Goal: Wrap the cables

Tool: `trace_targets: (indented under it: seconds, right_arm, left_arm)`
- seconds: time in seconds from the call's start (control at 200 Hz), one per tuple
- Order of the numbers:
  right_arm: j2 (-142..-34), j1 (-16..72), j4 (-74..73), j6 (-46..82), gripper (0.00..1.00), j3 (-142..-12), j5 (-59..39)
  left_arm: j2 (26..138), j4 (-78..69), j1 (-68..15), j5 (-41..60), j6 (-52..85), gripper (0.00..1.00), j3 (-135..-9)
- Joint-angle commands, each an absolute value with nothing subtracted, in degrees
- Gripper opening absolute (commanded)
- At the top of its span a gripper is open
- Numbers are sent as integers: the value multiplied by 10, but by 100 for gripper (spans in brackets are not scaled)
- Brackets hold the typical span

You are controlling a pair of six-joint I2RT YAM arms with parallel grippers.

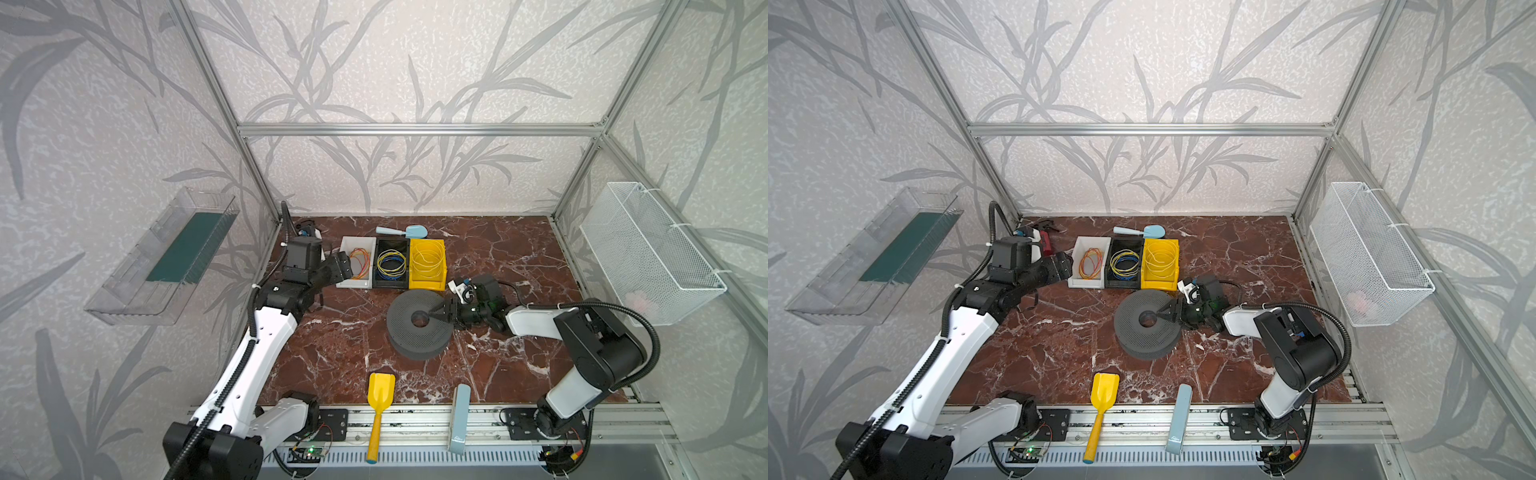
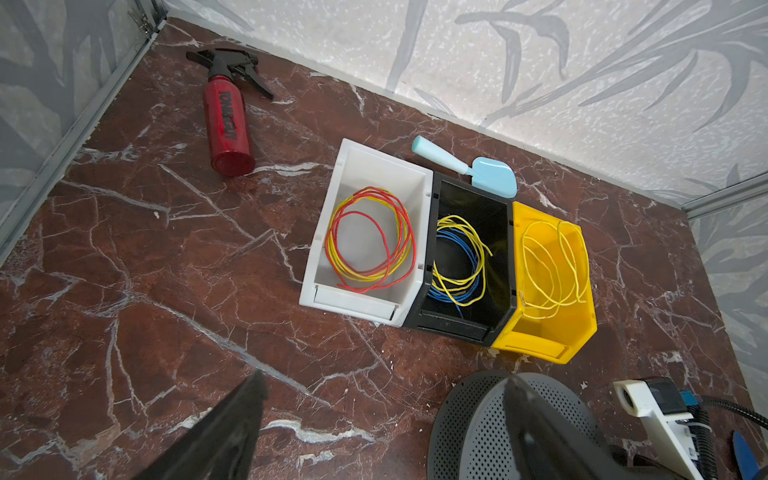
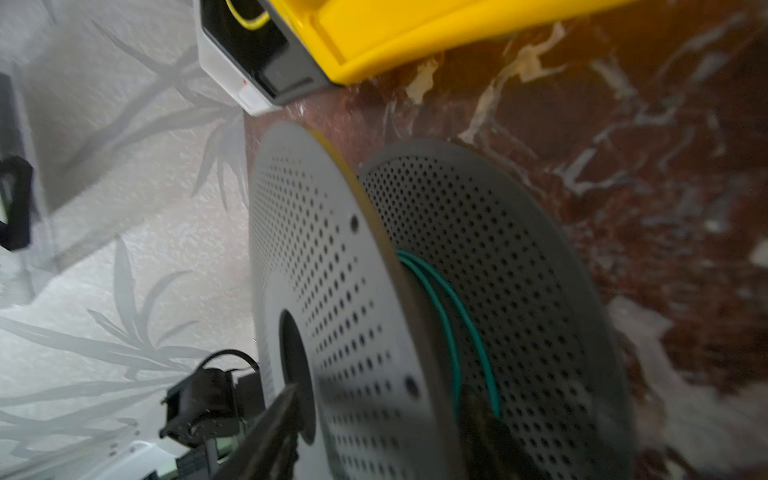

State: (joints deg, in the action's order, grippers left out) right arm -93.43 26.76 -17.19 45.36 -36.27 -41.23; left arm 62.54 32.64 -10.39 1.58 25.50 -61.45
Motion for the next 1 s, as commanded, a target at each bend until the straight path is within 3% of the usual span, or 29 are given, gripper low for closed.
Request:
trace_targets:
  seconds: [0.0,0.17,0.45,0.995]
  right_arm:
    - [-875,266,-42,354,70,-399,-363]
    - [-799,256,89,277,74,-431,-301]
    - [-743,238,206,190,70,-529,-194]
    - [-1077,235,301,54,50,-917,-95]
  left_arm:
    - [625,345,-105,10,247,91,-632]
    - [637,343,-105,14,246,91,-633]
    - [641,340,-105,11,227,88,-619]
    - [655,315,-106,53,233,87,-588]
